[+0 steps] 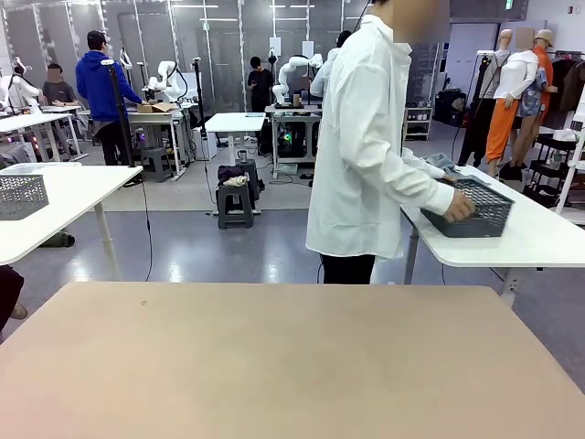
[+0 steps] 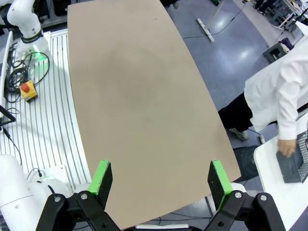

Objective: Fold the towels and place them in the basket.
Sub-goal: When a person lays out a Towel with hook on the table, fold it in half twice.

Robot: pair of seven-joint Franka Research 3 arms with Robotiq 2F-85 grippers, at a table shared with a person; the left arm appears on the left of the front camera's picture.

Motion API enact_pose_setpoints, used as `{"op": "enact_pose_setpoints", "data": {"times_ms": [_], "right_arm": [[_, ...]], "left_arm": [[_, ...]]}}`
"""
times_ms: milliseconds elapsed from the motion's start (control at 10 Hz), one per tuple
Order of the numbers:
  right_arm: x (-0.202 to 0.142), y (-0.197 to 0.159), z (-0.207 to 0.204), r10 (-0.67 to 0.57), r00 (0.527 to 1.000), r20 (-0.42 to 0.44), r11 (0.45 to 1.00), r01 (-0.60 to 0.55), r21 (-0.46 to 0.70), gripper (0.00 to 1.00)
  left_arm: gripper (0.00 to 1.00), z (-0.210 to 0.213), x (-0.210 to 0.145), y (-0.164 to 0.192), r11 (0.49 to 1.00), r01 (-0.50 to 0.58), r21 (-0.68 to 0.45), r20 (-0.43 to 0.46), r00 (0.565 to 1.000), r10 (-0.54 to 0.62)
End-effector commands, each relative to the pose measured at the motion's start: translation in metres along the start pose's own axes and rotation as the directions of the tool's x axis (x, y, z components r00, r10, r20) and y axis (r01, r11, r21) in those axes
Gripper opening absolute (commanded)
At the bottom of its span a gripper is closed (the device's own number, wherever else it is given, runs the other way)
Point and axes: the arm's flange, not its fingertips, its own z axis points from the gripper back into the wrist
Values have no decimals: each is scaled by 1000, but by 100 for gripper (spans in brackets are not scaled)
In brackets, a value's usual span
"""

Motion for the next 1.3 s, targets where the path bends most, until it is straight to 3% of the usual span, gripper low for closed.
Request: {"op": "enact_pose_setpoints", "data": {"times_ms": [0, 400, 1200], "right_arm": [[0, 0, 0, 9, 1000, 10, 1000, -9, 9, 100], [0, 0, 0, 9, 1000, 10, 1000, -9, 9, 100], [0, 0, 0, 9, 1000, 10, 1000, -9, 9, 100]], "left_arm": [[100, 0, 2, -1, 1000, 10, -8, 17, 1000, -10], [100, 0, 0, 0, 1000, 0, 1, 0, 1000, 0], [100, 0, -1, -4, 996, -7, -89, -9, 1000, 6]]}}
